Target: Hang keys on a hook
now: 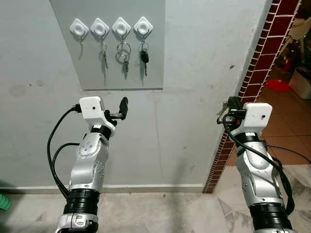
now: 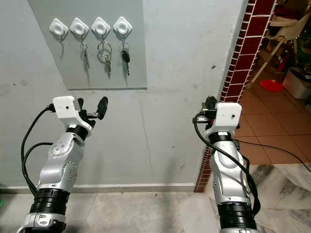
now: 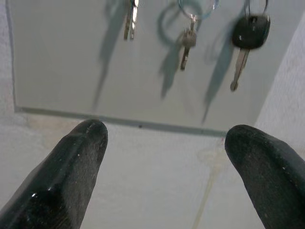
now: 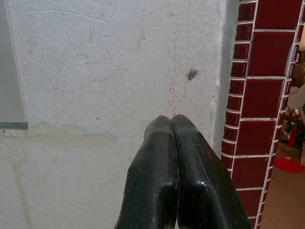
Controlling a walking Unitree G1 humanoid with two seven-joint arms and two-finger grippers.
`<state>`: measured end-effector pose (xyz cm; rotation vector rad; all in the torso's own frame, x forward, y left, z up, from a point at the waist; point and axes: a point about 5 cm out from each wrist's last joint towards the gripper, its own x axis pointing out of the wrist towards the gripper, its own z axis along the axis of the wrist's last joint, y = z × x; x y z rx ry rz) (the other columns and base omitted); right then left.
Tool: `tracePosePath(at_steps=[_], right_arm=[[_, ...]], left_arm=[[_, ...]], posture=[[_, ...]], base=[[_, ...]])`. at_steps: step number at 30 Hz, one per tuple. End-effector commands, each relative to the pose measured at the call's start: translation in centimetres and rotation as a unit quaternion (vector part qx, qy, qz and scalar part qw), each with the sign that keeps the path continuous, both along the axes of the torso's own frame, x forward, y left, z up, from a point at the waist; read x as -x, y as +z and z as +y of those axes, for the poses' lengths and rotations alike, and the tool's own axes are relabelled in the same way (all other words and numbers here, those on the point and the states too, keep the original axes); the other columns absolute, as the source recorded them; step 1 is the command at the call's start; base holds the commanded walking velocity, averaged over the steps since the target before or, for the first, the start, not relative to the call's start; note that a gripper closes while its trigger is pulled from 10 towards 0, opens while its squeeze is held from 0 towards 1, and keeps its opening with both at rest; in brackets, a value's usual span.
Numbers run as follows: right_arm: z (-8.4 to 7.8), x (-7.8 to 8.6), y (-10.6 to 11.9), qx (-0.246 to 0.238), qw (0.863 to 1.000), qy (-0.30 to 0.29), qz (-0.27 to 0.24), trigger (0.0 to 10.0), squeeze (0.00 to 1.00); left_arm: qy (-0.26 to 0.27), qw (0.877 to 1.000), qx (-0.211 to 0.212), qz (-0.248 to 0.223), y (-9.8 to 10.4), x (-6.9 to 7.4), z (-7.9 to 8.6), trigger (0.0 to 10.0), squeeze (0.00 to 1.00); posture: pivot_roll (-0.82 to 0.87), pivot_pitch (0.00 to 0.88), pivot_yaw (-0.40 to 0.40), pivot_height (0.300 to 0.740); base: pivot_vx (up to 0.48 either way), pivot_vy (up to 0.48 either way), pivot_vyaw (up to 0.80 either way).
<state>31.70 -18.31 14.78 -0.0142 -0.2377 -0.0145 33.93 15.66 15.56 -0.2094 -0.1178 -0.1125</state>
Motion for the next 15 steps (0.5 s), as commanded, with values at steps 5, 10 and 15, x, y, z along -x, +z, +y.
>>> tracePosePath(at_steps=[5, 10, 15], right_arm=[[0.12, -0.41, 0.78, 0.001, 1.000, -0.003, -0.015, 10.0, 0.00], [0.18, -0.42, 0.79, 0.004, 1.000, -0.002, -0.016, 10.0, 0.00], [0.24, -0.38, 0.72, 0.003, 1.000, -0.001, -0.015, 10.0, 0.00]], left_arm=[[0.005, 1.000, 0.007, -0.004, 0.45, -0.37, 0.55, 10.0, 0.00], [0.008, 1.000, 0.012, -0.003, 0.49, -0.40, 0.62, 10.0, 0.00], [0.009, 1.000, 0.016, -0.001, 0.38, -0.30, 0.61, 10.0, 0.00]], posture=[[0.00, 0.000, 0.044, 0.740], [0.01, 0.000, 0.040, 0.740], [0.01, 0.000, 0.038, 0.740]], base=[[0.000, 0.181, 0.00], [0.000, 0.339, 0.00], [0.000, 0.355, 0.00]])
